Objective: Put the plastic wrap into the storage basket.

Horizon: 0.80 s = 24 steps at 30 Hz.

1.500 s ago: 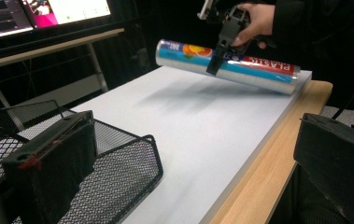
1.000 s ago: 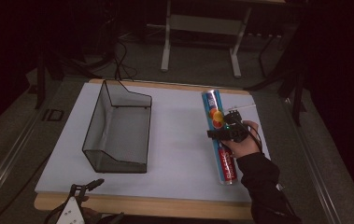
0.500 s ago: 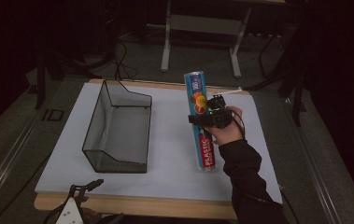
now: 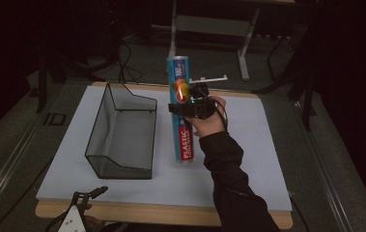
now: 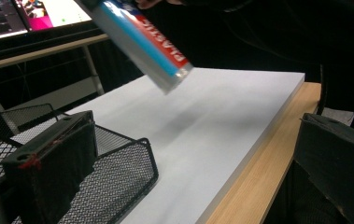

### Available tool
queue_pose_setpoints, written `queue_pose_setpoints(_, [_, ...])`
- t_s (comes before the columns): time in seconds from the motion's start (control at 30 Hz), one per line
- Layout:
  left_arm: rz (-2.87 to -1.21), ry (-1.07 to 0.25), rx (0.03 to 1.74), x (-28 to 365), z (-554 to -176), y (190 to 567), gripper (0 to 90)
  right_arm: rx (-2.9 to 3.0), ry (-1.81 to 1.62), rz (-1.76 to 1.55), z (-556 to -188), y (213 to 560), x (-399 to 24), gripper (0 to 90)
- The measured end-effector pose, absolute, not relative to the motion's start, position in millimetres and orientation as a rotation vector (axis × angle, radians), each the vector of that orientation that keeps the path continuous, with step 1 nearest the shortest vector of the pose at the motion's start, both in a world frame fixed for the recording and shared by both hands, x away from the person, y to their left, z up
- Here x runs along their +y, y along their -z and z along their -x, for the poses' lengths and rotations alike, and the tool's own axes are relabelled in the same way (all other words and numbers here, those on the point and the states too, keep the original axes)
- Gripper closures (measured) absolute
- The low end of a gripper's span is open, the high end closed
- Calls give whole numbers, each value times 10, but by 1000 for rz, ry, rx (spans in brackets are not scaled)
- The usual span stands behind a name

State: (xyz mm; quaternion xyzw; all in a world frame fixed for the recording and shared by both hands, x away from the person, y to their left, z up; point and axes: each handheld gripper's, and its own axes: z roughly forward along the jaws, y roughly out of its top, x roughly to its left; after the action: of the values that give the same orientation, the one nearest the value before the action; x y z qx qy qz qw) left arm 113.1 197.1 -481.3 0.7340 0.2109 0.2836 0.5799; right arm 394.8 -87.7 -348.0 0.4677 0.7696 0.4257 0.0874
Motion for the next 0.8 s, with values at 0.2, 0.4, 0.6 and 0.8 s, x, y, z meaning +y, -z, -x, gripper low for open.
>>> queue_pose_setpoints(0.2, [-1714,-662,490,1976,-1131,4807,2,2284,-1306,-1385,-3987,3449,-645,318])
queue_pose_setpoints(0.4, [-1716,-669,491,1974,-1130,4806,2,2283,-1345,-1389,-4024,3487,-421,318])
queue_pose_setpoints(0.6, [-1711,-667,497,1979,-1129,4806,2,2287,-1406,-1415,-4046,3567,-177,318])
queue_pose_setpoints(0.8, [-1684,-639,479,1998,-1116,4791,2,2267,-1429,-1430,-4050,3687,72,318])
